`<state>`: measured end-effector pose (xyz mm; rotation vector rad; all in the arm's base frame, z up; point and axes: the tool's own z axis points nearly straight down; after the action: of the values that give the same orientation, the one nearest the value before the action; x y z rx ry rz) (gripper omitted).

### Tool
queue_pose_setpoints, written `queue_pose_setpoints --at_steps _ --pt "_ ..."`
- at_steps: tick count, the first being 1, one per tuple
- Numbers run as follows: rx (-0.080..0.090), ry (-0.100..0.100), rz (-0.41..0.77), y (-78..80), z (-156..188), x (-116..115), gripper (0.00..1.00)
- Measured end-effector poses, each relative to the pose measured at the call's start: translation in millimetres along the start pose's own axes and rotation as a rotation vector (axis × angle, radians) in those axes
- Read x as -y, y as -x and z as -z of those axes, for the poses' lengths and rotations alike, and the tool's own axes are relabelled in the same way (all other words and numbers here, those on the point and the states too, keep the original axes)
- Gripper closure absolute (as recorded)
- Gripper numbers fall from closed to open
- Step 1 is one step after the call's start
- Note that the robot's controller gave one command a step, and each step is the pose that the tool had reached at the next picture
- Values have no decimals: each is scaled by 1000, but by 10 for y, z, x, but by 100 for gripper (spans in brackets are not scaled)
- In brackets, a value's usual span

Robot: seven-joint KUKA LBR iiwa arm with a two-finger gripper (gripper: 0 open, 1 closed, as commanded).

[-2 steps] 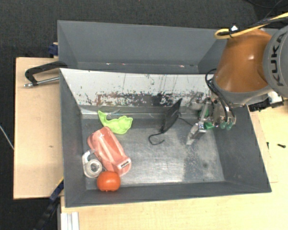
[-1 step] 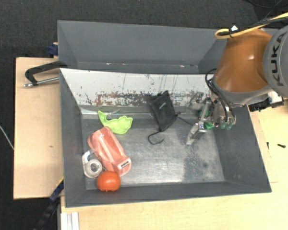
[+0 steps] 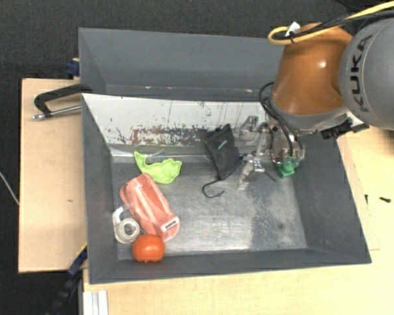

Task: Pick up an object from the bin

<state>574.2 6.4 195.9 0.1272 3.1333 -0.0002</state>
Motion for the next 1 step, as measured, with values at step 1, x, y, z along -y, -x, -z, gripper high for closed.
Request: queue_pose_setpoints --at_steps 1 --pt "0 3 -23 99 -296 -164 0"
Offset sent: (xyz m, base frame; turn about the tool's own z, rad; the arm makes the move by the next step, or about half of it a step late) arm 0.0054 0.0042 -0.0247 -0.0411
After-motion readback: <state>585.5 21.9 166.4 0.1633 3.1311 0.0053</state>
